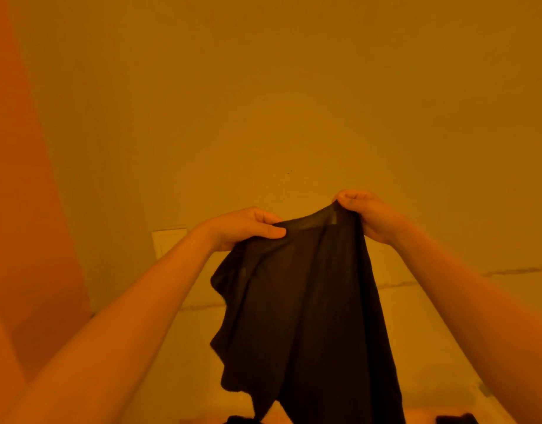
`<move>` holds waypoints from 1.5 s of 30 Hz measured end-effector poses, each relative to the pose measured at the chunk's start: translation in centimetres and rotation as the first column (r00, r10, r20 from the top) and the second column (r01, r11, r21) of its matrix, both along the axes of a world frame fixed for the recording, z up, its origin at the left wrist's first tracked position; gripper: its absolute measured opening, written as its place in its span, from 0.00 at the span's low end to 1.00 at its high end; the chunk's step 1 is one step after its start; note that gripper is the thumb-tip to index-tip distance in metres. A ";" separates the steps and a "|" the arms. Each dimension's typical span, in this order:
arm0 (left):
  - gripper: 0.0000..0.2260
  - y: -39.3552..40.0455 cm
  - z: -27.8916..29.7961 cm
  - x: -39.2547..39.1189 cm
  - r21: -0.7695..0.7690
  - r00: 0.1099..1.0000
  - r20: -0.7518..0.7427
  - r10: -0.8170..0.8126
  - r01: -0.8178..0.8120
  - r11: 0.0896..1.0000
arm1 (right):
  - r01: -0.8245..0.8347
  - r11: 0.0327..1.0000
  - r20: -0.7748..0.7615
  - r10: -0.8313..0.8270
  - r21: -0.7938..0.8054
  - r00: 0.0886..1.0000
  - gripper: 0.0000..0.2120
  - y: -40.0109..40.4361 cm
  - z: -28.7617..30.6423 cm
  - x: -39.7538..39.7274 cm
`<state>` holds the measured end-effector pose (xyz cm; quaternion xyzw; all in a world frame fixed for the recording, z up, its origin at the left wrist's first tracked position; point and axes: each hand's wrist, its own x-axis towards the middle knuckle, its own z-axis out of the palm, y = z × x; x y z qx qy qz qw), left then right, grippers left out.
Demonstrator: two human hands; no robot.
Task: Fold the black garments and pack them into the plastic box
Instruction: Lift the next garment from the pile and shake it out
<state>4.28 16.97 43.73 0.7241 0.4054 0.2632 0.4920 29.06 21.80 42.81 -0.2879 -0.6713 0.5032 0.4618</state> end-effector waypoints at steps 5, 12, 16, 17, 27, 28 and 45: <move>0.07 0.3 0.0 -1.2 0.194 0.823 -0.546 0.156 -0.057 0.979 | 0.069 0.997 0.039 -0.070 0.026 0.997 0.12 0.4 -0.4 1.2; 0.21 1.5 -0.7 -5.0 0.248 0.953 -0.178 0.245 -0.197 0.949 | 0.166 0.970 0.311 -0.215 0.177 0.926 0.10 1.2 -1.0 2.9; 0.25 1.8 -0.6 -6.0 0.166 0.982 0.007 0.187 -0.186 0.968 | 0.189 0.965 0.405 -0.250 0.185 0.880 0.07 1.9 -1.4 3.7; 0.22 1.7 -0.5 -5.8 0.171 0.984 -0.005 0.180 -0.176 0.969 | 0.190 0.962 0.421 -0.257 0.196 0.870 0.08 2.0 -1.5 3.7; 0.08 2.1 0.4 -2.4 0.274 0.881 0.179 0.438 -0.472 0.838 | 0.203 0.966 0.381 -0.251 0.161 0.890 0.10 2.3 -2.2 4.4; 0.08 2.1 0.5 -2.2 0.297 0.875 0.183 0.447 -0.483 0.824 | 0.214 0.961 0.404 -0.267 0.173 0.875 0.10 2.3 -2.3 4.5; 0.17 2.3 -2.9 1.3 0.331 0.913 0.013 0.407 -0.388 0.860 | -0.031 0.999 0.241 0.038 -0.036 0.970 0.10 0.6 -1.5 -1.3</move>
